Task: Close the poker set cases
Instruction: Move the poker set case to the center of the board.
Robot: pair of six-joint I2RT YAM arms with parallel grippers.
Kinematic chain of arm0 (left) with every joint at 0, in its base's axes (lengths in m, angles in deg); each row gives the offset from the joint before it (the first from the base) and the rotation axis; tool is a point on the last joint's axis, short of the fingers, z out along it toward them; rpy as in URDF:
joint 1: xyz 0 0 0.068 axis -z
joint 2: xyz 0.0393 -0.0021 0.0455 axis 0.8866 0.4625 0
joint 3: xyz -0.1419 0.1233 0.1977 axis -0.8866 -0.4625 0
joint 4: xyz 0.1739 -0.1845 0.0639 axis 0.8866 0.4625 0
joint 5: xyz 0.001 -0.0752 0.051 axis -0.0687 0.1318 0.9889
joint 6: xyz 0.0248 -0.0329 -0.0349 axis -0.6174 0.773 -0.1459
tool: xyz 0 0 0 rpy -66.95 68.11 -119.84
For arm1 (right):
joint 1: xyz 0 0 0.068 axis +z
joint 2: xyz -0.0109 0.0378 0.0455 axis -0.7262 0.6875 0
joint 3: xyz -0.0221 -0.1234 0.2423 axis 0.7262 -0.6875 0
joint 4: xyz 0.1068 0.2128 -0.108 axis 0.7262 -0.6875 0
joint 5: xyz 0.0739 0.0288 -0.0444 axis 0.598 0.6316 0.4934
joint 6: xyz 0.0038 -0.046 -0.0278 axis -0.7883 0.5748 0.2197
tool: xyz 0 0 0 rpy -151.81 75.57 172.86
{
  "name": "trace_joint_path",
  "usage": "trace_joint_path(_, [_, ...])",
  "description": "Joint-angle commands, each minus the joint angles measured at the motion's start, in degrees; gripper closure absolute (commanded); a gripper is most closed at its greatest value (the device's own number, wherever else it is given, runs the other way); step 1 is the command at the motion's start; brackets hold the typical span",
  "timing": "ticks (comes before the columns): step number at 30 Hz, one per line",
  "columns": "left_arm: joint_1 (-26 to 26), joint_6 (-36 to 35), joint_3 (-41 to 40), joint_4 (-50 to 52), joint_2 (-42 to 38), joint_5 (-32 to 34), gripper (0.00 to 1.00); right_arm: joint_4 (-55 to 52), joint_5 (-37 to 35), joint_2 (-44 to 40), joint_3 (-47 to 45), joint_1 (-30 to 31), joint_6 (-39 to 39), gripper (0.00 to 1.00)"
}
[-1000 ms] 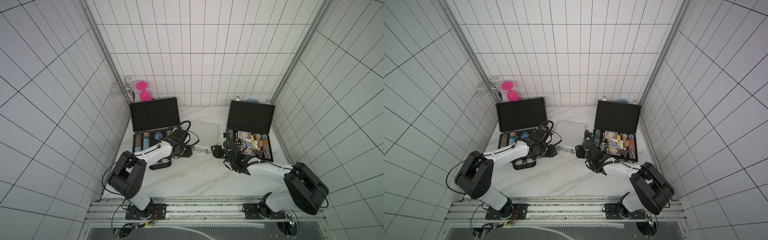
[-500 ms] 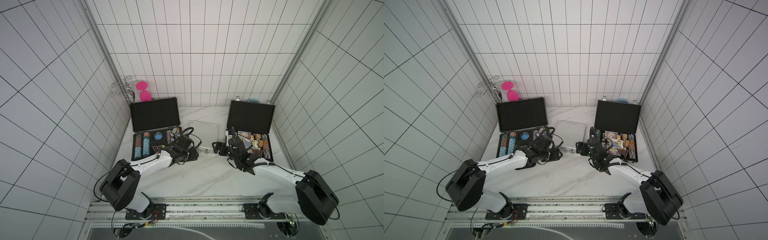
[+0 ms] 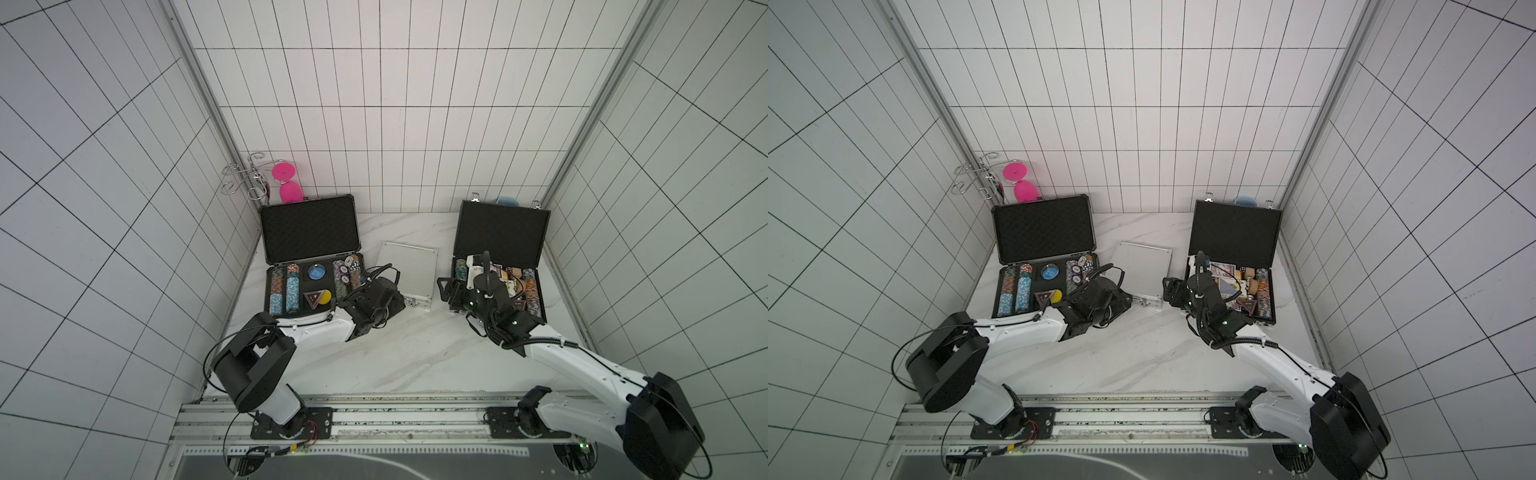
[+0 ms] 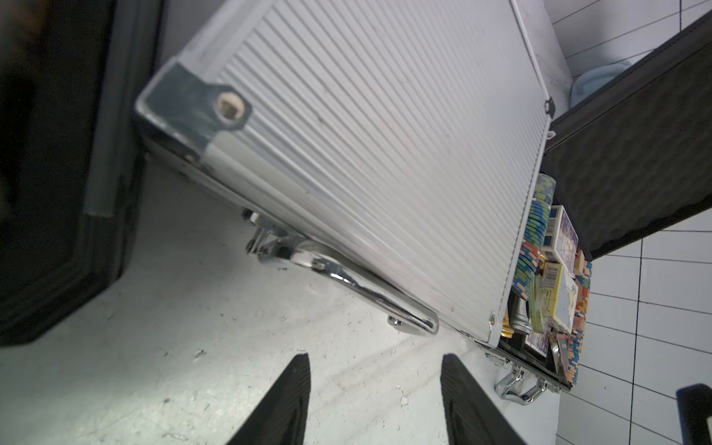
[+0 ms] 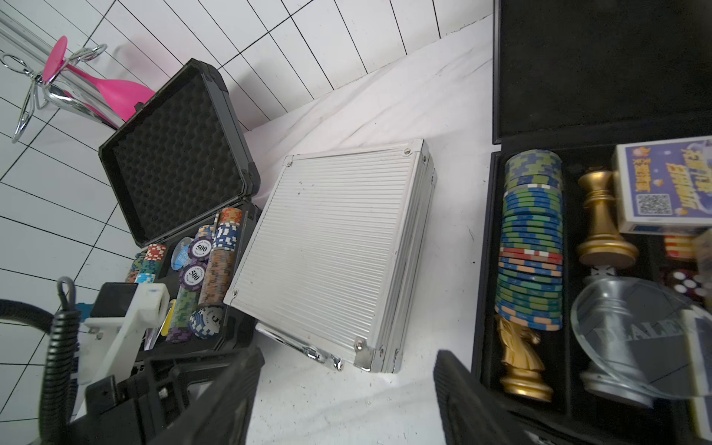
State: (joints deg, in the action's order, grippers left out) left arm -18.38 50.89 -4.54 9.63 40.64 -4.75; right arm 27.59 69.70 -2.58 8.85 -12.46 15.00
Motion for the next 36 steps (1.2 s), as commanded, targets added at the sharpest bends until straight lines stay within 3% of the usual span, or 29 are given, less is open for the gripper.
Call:
trace_joint_path(1, [0.42,5.48,-1.38,-5.0,1.2,4.54,0.47,-1.94,-0.24,-1.09,0.78,-0.61,1.2,0.27])
trace_joint_path(6, [0.42,6.92,-2.3,-11.76,3.64,6.07,0.53,-1.63,1.4,-2.05,0.34,-0.6,2.3,0.29])
trace_joint_path(15, [0.47,8.13,-1.64,-14.16,7.26,6.85,0.64,-1.44,1.71,-3.37,-1.1,-0.56,2.35,0.31])
trace_joint_path(22, [0.34,8.1,-1.04,-15.61,8.81,6.68,0.78,-0.39,3.09,-2.52,-1.8,-0.57,1.81,0.32])
trace_joint_path(31, [-0.25,9.46,-3.22,-19.31,8.55,10.69,0.78,-0.2,4.0,-2.97,-2.42,-0.62,1.71,0.33])
trace_joint_path(36, [-0.38,8.39,-0.75,-20.96,11.45,8.81,0.93,-0.23,4.35,-3.35,-2.55,-0.57,1.68,0.33])
